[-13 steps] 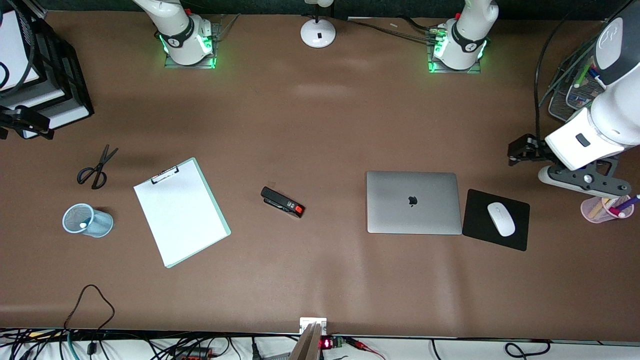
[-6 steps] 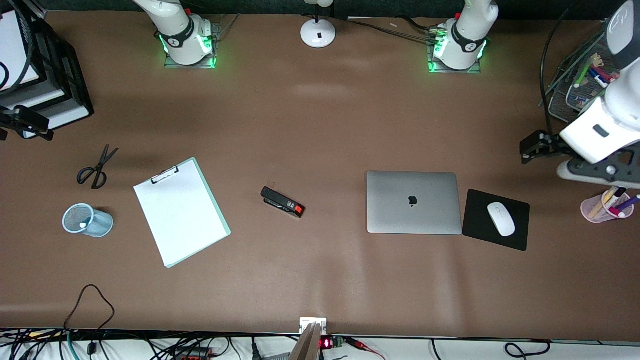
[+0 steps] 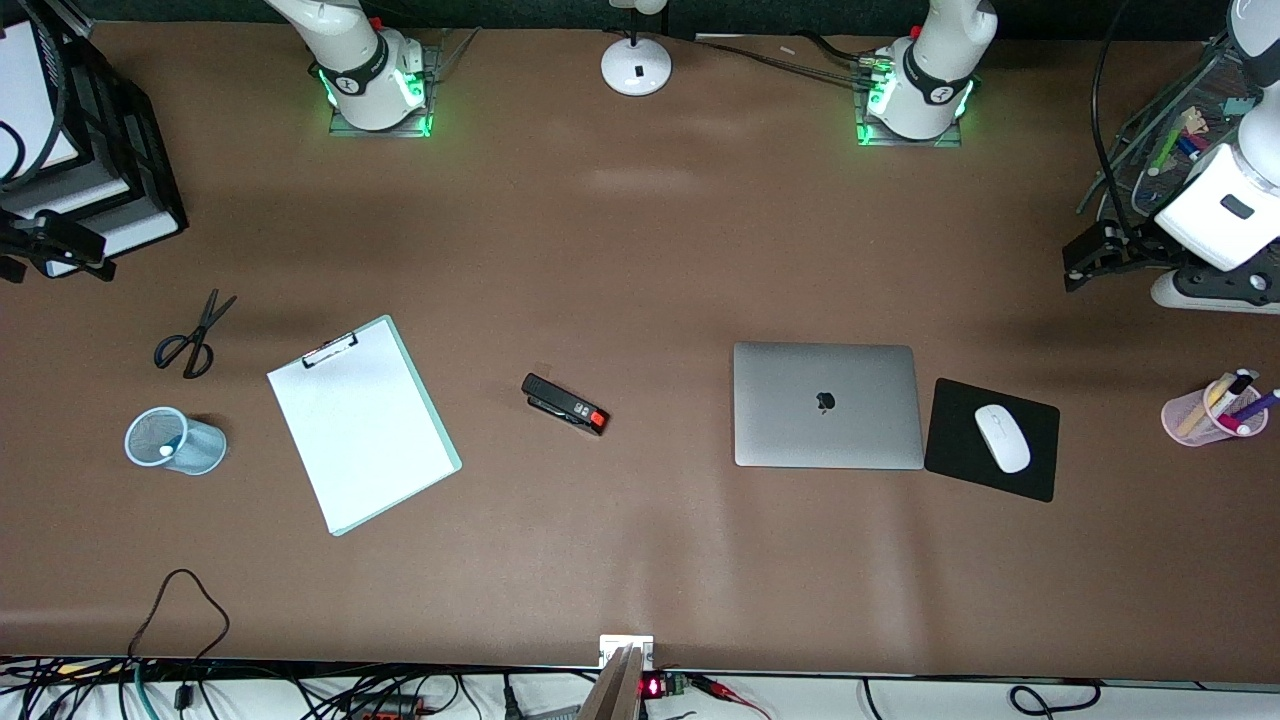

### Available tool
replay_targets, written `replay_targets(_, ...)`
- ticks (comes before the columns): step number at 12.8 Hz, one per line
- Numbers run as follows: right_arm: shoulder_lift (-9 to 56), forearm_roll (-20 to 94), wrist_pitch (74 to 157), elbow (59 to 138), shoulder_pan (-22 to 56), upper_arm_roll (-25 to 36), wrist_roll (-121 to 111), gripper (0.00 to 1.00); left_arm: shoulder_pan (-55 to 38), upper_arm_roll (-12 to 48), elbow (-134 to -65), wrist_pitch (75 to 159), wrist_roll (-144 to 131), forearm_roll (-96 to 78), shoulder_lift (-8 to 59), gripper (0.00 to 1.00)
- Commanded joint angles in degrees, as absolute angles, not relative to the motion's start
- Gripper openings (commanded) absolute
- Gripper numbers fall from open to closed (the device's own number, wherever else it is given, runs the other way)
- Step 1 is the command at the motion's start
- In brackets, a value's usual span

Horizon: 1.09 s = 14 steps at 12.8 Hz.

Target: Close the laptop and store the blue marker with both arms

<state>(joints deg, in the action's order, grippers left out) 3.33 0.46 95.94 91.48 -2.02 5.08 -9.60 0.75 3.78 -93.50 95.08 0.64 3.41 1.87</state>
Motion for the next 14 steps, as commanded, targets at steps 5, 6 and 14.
replay_targets(5, 2.7, -0.3, 95.3, 91.3, -0.3, 3.2, -5.5, 1.00, -0.2, 3.6, -92.5, 93.6, 0.7, 2.4, 1.8, 1.00)
replay_targets(6, 2.9, -0.4, 95.3, 91.2, -0.4, 3.2, -5.7, 1.00, -0.2, 3.6, -92.2, 93.6, 0.8, 2.4, 1.9, 1.00)
replay_targets(14, 2.8, -0.1, 93.7, 90.3, -0.8, 3.8, -5.6, 1.00, -0.4, 4.0, -91.8, 93.6, 0.7, 2.4, 2.3, 1.00)
